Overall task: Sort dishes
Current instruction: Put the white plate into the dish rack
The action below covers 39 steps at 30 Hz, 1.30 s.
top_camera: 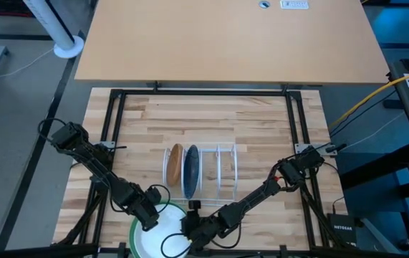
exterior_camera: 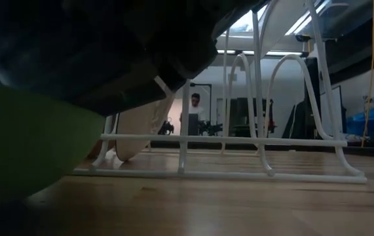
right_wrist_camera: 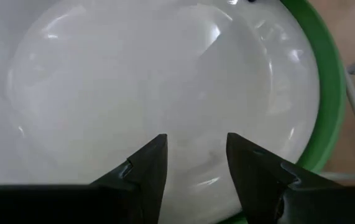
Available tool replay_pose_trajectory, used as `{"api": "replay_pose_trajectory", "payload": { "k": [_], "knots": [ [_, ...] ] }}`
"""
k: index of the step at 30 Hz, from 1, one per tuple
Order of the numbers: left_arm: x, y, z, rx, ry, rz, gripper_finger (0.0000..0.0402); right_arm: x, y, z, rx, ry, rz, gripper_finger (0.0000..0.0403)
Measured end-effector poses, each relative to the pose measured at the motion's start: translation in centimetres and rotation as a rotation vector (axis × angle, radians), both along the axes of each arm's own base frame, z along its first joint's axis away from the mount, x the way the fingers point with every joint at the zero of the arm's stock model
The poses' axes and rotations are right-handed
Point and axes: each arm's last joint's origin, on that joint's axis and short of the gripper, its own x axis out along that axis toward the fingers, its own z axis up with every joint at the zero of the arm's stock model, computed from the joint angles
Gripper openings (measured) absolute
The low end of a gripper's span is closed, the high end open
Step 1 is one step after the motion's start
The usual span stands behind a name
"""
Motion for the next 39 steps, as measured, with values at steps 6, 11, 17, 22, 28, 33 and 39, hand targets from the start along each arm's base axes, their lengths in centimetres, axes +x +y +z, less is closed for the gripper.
{"api": "replay_pose_trajectory", "payload": {
  "k": [6,11,17,22,28,33,39],
  "knots": [
    [-0.1,0.2,0.2,0.012,0.012,-0.001,0.0001,0.5,0.3,1.7,-0.063,-0.008,0.023,0.0169],
    [-0.2,0.2,0.2,0.004,0.017,-0.024,0.0001,0.8,0.5,3.8,-0.084,0.011,0.032,0.0169],
    [-0.2,0.2,0.2,-0.005,0.029,-0.010,0.0014,0.2,1.5,4.6,-0.079,0.037,0.071,0.0169],
    [-0.3,0.2,0.2,-0.021,0.045,-0.021,0.0036,-1.4,3.4,4.5,-0.094,0.073,0.126,0.0169],
    [-0.6,-0.1,0.2,-0.128,0.145,-0.020,0.0086,-2.2,4.5,4.5,-0.099,0.061,0.145,0.0169],
    [-0.7,-0.4,0.2,-0.164,0.174,0.017,0.0113,-2.1,3.6,3.1,-0.113,0.078,0.126,0.0169],
    [-0.2,-0.8,0.2,-0.189,0.110,-0.011,0.0116,-2.1,3.1,2.0,-0.112,0.078,0.116,0.0169]
  ]
}}
